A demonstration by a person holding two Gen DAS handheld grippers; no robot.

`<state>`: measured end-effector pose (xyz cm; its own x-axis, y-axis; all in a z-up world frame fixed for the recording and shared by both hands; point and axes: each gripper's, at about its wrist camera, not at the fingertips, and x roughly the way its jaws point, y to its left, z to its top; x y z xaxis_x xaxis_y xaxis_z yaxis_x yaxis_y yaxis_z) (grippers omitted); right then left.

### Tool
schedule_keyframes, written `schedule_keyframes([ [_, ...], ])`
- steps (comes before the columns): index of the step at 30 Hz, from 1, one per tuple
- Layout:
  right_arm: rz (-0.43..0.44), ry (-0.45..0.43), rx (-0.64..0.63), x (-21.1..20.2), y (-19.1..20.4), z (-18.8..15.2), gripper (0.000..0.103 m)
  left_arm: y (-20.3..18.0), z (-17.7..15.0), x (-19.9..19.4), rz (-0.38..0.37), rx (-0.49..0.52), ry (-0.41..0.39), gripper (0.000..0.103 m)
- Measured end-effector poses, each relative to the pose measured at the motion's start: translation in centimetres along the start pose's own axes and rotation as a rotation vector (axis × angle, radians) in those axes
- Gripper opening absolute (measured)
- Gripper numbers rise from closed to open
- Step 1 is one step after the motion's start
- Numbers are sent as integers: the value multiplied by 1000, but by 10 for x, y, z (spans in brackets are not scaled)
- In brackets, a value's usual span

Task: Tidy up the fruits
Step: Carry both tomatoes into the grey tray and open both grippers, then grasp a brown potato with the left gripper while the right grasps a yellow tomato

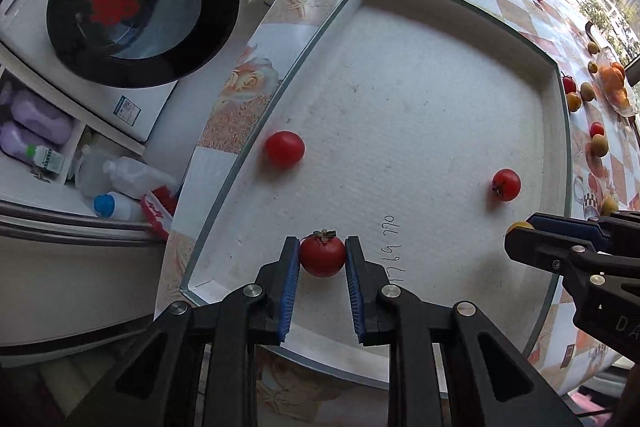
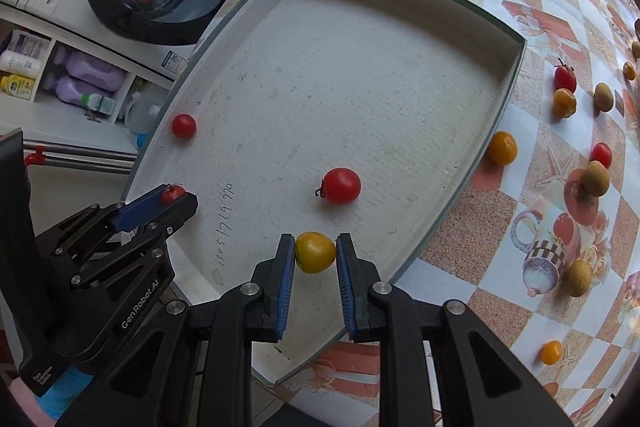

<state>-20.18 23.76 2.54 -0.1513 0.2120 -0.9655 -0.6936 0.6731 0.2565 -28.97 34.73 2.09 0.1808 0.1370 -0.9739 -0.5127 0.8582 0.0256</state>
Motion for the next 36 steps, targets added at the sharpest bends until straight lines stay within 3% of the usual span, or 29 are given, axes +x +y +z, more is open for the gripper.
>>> schedule_keyframes([
  [8, -22, 36, -21, 17, 2, 5, 23, -3, -1, 6, 12, 41, 0, 25],
  [9, -22, 37, -24, 18, 3, 6, 23, -3, -1, 6, 14, 42, 1, 29],
  [10, -24, 41, -26, 19, 3, 6, 23, -3, 0, 6, 33, 45, -1, 36],
  [11, -25, 42, -26, 21, 6, 7, 24, -2, 0, 5, 45, 45, -3, 64],
  [12, -23, 42, -25, 20, 6, 8, 24, -1, -1, 3, 55, 42, -19, 79],
  [14, -22, 42, -25, 19, 5, 8, 26, 1, -1, -1, 63, 48, -44, 79],
  [21, 6, -32, 16, -9, -1, 9, 74, 3, 0, -1, 70, 52, -16, 79],
  [23, 17, -67, 36, -22, -6, 8, 82, 1, 1, -4, 69, 57, -14, 79],
  [29, -2, -123, 103, -55, -35, -6, 82, -20, 7, -22, 55, 101, -37, 79],
  [36, -67, -125, 229, -74, -97, -50, 82, -74, 17, -41, 4, 219, -71, 79],
])
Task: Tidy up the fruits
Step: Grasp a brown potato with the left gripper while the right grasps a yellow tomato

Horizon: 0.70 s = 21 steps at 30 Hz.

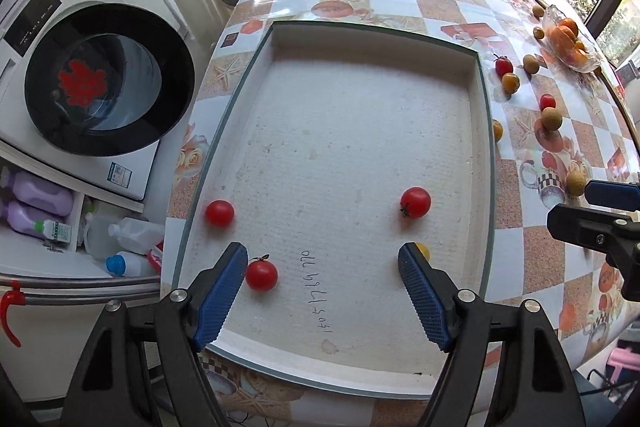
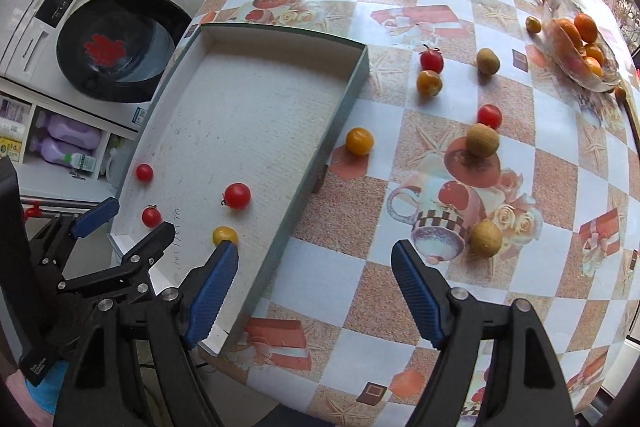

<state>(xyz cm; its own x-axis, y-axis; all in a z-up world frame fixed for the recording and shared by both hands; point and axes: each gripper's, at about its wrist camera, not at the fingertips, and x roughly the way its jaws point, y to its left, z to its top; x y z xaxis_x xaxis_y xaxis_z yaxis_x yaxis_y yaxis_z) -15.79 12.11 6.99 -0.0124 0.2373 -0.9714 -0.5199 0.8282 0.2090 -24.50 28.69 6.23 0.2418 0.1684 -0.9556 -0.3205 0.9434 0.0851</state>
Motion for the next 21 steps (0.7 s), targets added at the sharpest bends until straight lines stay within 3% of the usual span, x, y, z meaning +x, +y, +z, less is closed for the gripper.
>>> schedule_keyframes([
  [10, -116, 26, 214, -1, -103, -52, 82, -89, 37, -13, -111, 146, -34, 79],
  [21, -104, 17, 244, 3, -129, -73, 82, -169, 75, 19, -176, 191, 21, 79],
])
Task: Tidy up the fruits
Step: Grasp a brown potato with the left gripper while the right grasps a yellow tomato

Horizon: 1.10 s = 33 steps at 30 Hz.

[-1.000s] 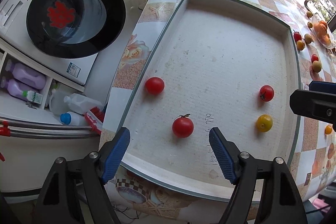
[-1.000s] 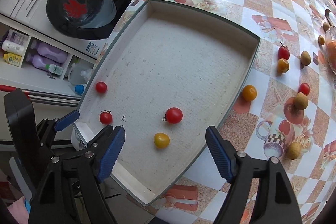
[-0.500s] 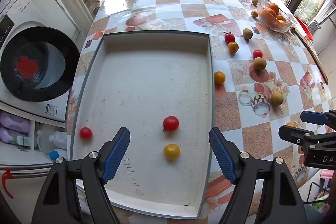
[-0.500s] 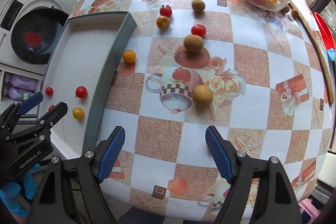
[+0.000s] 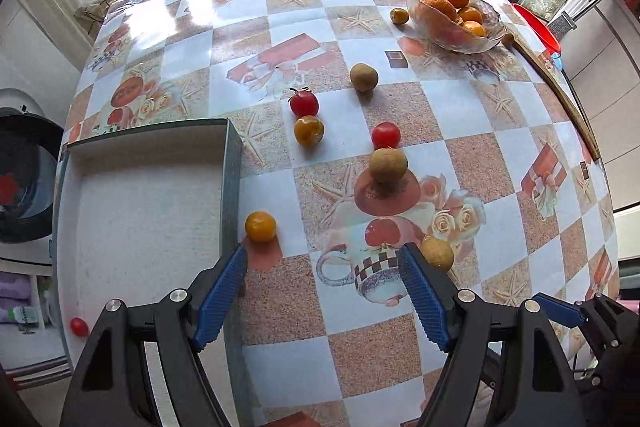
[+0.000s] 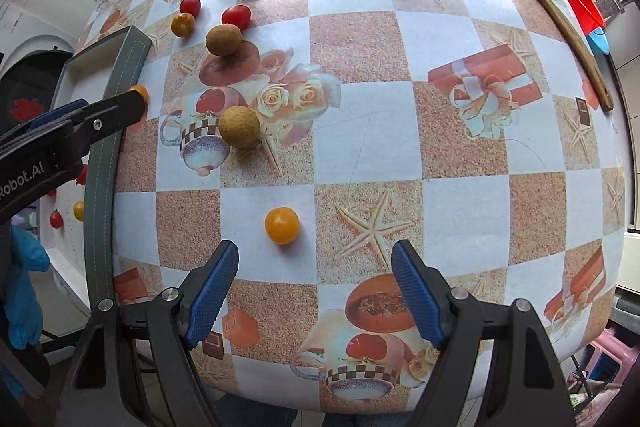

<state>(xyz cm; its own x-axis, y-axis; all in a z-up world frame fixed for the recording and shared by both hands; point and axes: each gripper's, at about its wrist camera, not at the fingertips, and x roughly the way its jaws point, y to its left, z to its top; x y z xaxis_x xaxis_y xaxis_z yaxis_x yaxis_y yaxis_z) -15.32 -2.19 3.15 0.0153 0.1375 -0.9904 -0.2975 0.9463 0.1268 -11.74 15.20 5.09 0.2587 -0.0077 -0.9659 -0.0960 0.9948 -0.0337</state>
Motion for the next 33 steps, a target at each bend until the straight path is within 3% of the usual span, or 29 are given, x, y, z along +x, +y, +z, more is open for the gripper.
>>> schedule_keyframes([
  [5, -3, -24, -40, 3, 6, 2, 80, -12, 20, 22, -16, -34, 24, 79],
  [8, 2, -29, -44, 6, 11, 5, 72, -19, 29, 32, -19, -35, 34, 79],
  [15, -5, -13, -69, 23, 32, 19, 62, -31, 40, 54, -20, -45, 62, 78],
  [18, -16, -16, -92, 24, 38, 19, 59, -35, 42, 60, -17, -40, 75, 68],
  [22, -33, -12, -136, 26, 41, 12, 57, -37, 42, 61, -9, -49, 68, 68],
  [24, -35, -13, -151, 27, 46, 10, 48, -36, 41, 60, -13, -61, 63, 67],
  [28, 7, -1, -156, 28, 49, 12, 22, -29, 44, 58, 14, -52, 46, 46],
  [29, 5, 0, -157, 29, 51, 12, 20, -26, 45, 57, 15, -50, 41, 34],
  [30, 9, -1, -159, 28, 53, 12, 20, -23, 47, 55, 0, -52, 39, 30],
  [33, 57, 5, -129, 26, 51, 15, 20, -14, 46, 50, -35, -74, 36, 30],
])
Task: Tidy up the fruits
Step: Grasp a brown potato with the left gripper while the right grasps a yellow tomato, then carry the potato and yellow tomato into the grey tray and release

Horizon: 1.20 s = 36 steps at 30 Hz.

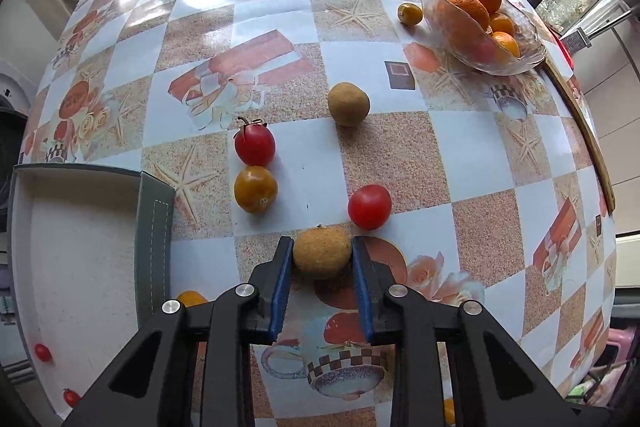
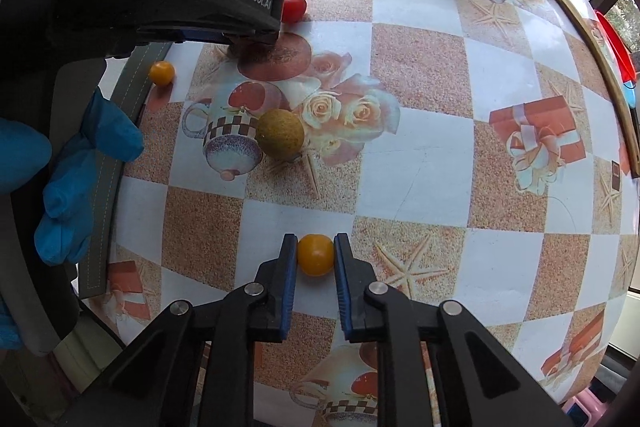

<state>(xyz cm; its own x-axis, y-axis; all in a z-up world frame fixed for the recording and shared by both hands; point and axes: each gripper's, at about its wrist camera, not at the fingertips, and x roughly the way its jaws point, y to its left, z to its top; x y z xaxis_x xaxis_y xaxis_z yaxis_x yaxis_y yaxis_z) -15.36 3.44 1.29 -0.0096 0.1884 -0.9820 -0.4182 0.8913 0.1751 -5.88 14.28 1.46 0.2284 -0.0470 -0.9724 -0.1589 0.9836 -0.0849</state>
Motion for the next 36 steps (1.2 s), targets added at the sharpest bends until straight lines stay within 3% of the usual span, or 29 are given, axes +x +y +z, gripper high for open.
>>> schedule_keyframes([
  [11, 50, -4, 90, -14, -16, 2, 20, 31, -31, -53, -50, -13, -66, 30],
  [21, 60, -8, 91, -32, -25, 5, 20, 67, -71, -86, -10, -66, -103, 30],
  [36, 98, -21, -41, -41, 51, 34, 20, 154, -114, -106, 87, -204, -130, 30],
])
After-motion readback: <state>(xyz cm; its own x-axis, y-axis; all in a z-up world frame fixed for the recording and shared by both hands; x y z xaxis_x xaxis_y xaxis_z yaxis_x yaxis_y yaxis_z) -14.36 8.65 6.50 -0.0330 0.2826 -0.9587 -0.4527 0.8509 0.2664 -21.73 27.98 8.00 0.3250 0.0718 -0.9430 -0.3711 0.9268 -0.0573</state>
